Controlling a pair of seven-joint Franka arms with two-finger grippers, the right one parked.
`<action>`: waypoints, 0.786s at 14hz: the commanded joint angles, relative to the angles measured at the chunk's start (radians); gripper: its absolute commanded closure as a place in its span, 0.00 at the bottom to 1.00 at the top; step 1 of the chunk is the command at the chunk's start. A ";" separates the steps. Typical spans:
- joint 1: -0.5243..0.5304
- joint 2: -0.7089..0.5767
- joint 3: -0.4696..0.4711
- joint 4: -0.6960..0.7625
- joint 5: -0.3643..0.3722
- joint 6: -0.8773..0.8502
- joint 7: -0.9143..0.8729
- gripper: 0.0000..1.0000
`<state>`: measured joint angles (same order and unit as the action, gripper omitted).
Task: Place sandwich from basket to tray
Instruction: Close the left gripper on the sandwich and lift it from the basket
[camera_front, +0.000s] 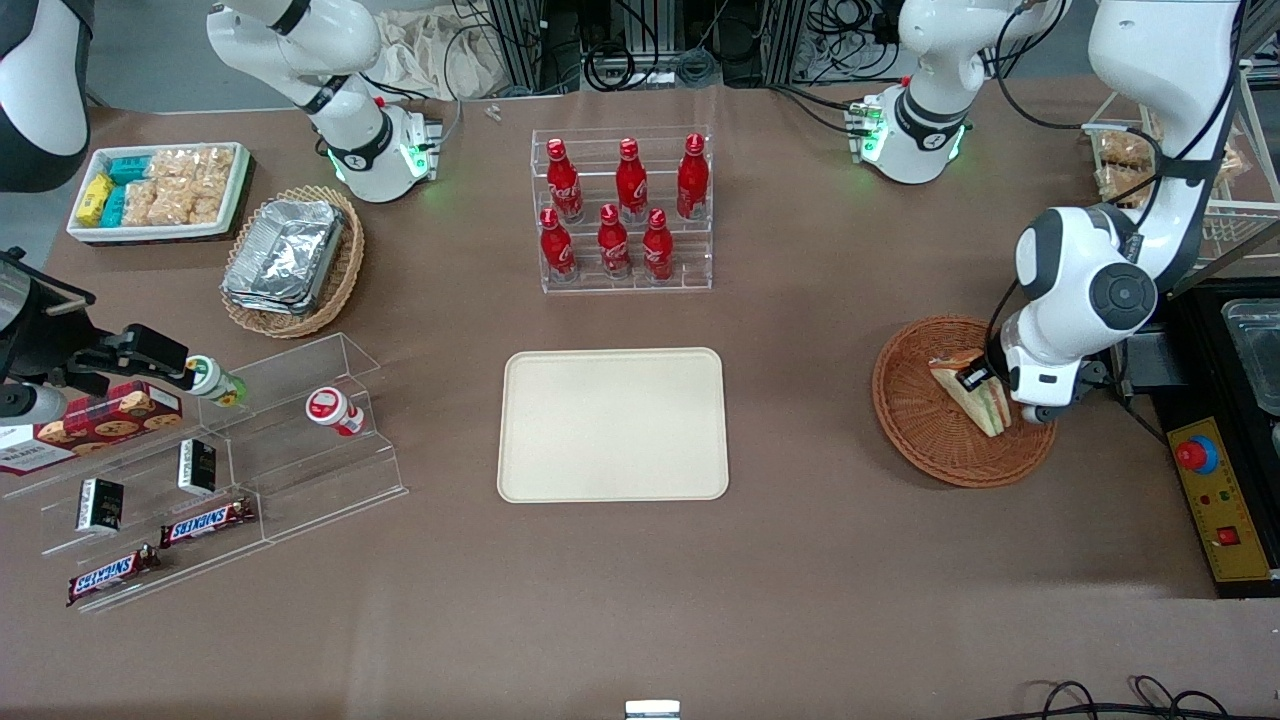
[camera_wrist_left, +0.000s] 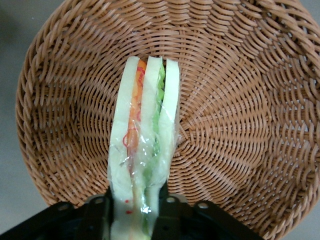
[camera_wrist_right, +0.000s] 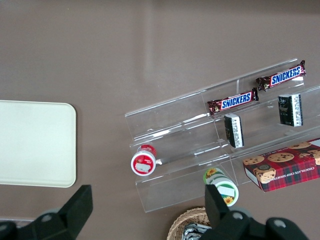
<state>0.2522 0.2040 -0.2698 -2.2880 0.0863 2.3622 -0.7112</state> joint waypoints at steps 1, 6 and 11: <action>-0.004 -0.060 -0.014 0.057 0.027 -0.134 -0.034 1.00; -0.008 -0.055 -0.086 0.411 0.016 -0.556 -0.008 1.00; -0.011 0.009 -0.155 0.697 0.007 -0.779 0.088 1.00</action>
<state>0.2423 0.1458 -0.3893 -1.7269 0.0926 1.6792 -0.6616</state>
